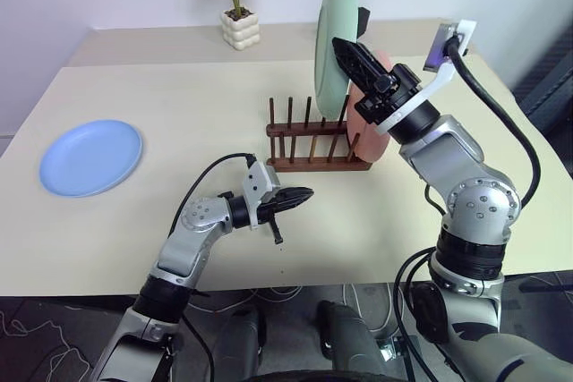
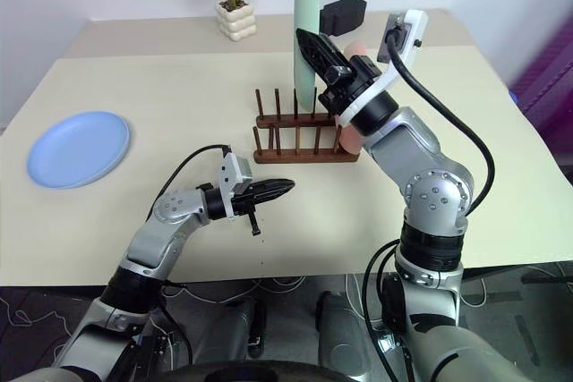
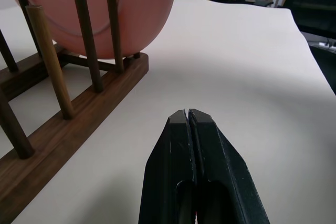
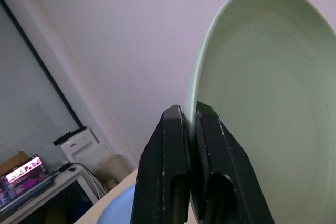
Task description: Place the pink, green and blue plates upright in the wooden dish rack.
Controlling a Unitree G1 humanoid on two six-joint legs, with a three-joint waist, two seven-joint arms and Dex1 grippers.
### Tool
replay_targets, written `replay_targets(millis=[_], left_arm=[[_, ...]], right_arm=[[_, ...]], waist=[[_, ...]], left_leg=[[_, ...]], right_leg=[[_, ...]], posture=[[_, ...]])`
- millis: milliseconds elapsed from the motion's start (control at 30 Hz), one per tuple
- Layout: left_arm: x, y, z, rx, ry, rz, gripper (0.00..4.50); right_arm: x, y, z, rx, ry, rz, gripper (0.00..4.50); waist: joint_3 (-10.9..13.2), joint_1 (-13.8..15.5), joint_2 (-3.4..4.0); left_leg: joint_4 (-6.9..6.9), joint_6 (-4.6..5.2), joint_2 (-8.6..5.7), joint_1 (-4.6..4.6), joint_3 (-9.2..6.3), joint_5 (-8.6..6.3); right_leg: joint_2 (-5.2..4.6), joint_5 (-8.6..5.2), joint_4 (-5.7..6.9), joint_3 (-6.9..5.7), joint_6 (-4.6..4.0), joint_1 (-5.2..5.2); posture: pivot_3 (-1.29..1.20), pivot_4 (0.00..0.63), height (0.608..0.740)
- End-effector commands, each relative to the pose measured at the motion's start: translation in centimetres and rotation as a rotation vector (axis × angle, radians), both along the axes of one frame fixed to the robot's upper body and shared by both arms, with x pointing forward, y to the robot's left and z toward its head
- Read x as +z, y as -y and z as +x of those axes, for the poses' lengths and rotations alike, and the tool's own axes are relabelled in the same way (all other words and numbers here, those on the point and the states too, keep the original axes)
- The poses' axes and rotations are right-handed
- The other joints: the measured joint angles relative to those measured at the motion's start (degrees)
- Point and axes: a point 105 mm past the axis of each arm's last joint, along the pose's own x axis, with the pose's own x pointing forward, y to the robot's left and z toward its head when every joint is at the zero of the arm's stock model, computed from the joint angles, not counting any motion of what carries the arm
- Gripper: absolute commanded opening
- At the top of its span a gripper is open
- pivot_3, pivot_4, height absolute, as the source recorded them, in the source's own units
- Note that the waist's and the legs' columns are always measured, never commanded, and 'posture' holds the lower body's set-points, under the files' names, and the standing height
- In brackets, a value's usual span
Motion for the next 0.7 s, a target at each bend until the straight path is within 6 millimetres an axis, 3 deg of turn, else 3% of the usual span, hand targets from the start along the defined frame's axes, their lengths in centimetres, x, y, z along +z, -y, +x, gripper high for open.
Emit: replay_targets(millis=[33,700], left_arm=[[1.3,0.1,-0.1,-0.010,0.043,-0.025,0.00],[1.2,0.0,-0.1,-0.001,0.042,-0.024,0.00]], right_arm=[[0.3,-0.1,-0.5,0.029,-0.001,0.030,0.01],[-2.3,0.8,1.6,0.021,-0.229,0.126,0.01]], waist=[[0.00,0.03,0.00],[0.00,-0.02,0.00]], left_leg=[[0.00,0.00,0.00,0.00,0.00,0.00],[-0.01,0.01,0.02,0.00,0.01,0.00]], right_leg=[[0.00,0.00,0.00,0.00,0.00,0.00],[0.00,0.00,-0.01,0.00,0.00,0.00]], posture=[[0.00,0.150,0.736],[0.00,0.150,0.736]])
